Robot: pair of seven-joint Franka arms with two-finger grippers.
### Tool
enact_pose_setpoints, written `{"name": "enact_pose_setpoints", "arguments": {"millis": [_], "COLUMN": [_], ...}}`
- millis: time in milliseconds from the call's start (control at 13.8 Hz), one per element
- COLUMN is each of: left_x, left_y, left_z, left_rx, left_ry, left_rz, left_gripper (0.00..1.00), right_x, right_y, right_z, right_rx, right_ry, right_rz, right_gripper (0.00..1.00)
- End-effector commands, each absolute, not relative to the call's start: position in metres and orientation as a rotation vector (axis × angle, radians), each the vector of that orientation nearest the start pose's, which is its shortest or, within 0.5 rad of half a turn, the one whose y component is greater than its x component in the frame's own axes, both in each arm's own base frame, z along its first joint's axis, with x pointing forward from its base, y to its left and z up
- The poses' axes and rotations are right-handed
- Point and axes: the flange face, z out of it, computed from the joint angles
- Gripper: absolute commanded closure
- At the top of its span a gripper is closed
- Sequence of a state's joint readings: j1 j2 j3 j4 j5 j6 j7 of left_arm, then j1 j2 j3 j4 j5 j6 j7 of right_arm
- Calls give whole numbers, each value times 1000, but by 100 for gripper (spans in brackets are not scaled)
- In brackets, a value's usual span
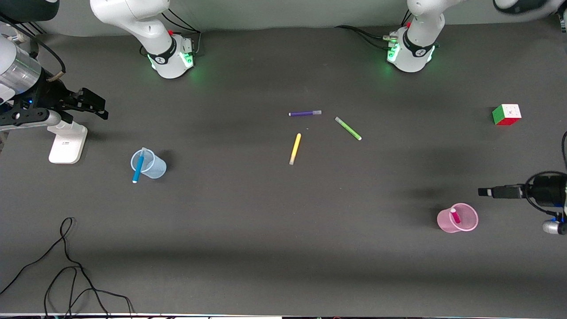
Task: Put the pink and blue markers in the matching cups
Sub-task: 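Open the left gripper to drop the pink marker into the pink cup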
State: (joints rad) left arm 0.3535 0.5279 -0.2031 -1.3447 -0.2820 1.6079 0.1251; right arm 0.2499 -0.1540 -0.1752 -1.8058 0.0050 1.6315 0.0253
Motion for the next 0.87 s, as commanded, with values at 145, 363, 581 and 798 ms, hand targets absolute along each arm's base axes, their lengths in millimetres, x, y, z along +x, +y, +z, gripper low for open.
{"name": "enact_pose_setpoints", "arguments": {"millis": [145,363,581,798], "left_x": [578,556,538,535], "left_y": [6,-16,-18,-17], "left_z": [492,543,580,596], "left_rx": [-3178,-3130,-3080,-3079], "left_ry": [-152,-175,-132,-135], "left_rz": [130,46,9,23], "left_gripper": [0,0,0,0], "right_x": [512,513,515,520], "right_y": [34,33,33,32], "right_z": [602,598,597,588], "right_rx": [-3121,-3123,-3124,-3126], "right_ry": [-44,-42,-41,-34], "right_rz": [46,57,60,83], "right_gripper": [0,0,0,0]}}
